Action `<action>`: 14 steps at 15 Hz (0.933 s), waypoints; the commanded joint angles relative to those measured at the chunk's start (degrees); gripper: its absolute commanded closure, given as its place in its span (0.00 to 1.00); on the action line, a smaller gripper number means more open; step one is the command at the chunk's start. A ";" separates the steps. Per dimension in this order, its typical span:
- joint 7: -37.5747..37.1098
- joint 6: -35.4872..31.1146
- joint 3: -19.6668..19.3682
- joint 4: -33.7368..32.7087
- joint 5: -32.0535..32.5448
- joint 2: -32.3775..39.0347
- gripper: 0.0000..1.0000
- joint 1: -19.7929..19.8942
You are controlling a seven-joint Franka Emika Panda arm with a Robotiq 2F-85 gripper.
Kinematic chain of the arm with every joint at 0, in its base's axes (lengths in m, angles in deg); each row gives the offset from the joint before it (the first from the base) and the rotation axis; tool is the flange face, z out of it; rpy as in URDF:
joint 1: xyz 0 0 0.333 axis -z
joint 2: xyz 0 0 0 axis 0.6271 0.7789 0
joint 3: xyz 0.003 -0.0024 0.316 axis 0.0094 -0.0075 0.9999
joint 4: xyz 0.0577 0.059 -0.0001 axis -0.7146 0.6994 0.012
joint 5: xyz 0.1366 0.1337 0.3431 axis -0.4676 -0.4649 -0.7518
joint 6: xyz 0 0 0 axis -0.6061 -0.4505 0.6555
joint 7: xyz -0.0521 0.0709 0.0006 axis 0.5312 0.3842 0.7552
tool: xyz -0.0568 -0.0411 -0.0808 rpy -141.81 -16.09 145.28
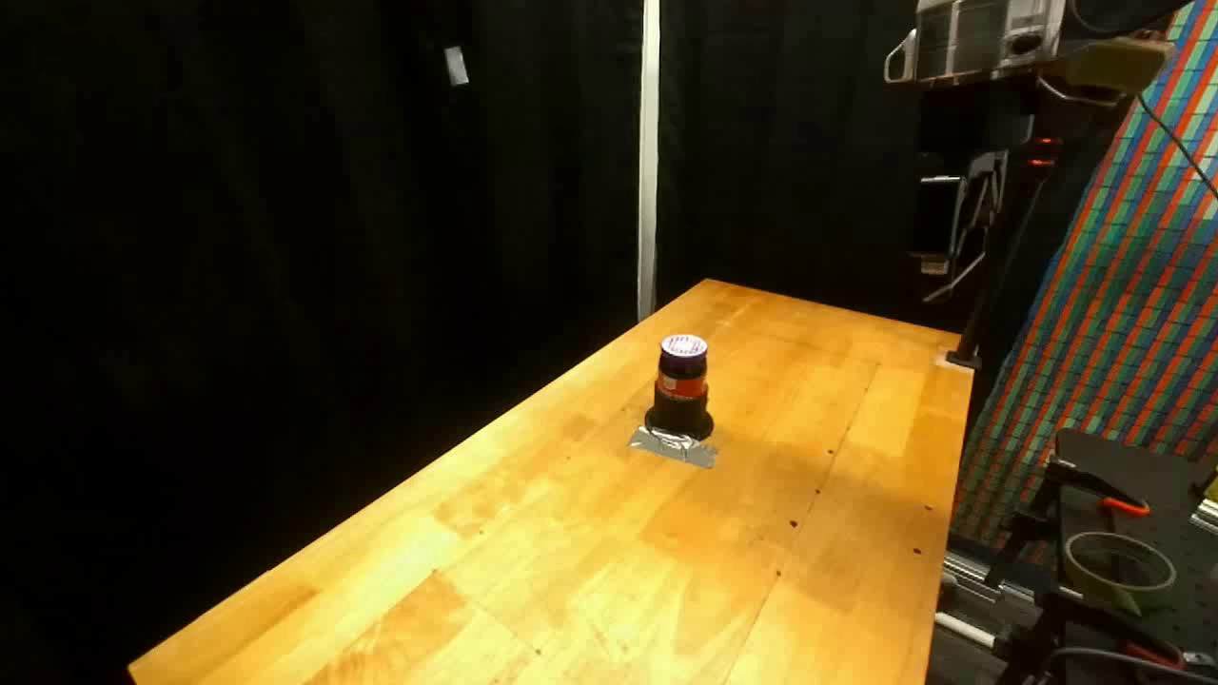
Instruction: Put the elastic around the bottle
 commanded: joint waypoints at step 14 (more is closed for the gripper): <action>-9.40 -20.86 0.30 -11.21 10.25 16.91 0.00 0.13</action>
